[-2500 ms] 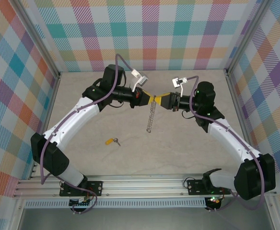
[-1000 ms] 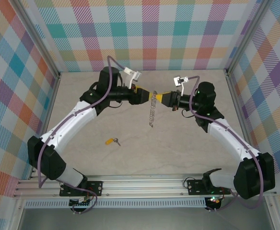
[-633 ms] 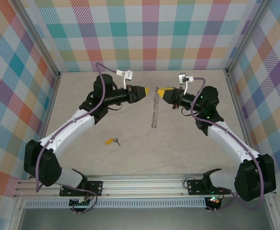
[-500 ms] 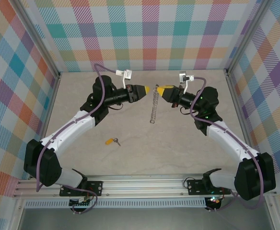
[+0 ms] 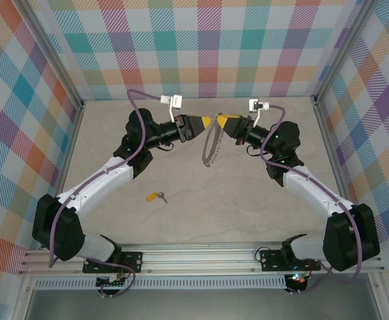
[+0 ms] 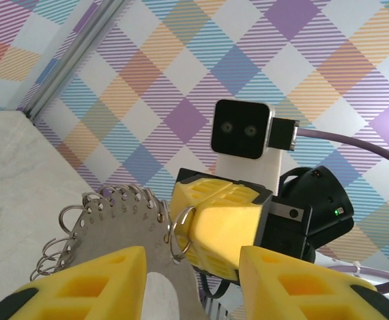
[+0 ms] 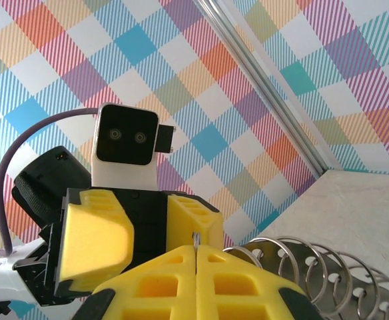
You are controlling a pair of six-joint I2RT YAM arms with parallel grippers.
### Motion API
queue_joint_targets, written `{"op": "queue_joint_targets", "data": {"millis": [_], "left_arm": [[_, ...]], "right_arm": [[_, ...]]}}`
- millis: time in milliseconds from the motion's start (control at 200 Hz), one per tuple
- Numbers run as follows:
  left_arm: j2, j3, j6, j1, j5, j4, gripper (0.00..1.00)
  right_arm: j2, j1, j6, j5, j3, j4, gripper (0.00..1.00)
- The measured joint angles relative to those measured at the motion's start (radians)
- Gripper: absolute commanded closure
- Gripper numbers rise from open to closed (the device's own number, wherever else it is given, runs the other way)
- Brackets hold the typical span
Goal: Put the keys on the keyring
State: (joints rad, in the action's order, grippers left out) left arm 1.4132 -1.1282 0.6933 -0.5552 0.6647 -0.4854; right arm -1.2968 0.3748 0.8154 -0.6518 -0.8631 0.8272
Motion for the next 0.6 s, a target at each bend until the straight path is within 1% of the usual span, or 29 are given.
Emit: {"op": "queue_joint_targets", "data": {"millis": [600], "left_arm": [[0.024, 0.0, 0.002, -0.008, 0.0, -0.019, 0.6]], "right_arm": [[-0.01, 0.012, 0.038, 0.005, 0.0, 0.041, 1.0]]}}
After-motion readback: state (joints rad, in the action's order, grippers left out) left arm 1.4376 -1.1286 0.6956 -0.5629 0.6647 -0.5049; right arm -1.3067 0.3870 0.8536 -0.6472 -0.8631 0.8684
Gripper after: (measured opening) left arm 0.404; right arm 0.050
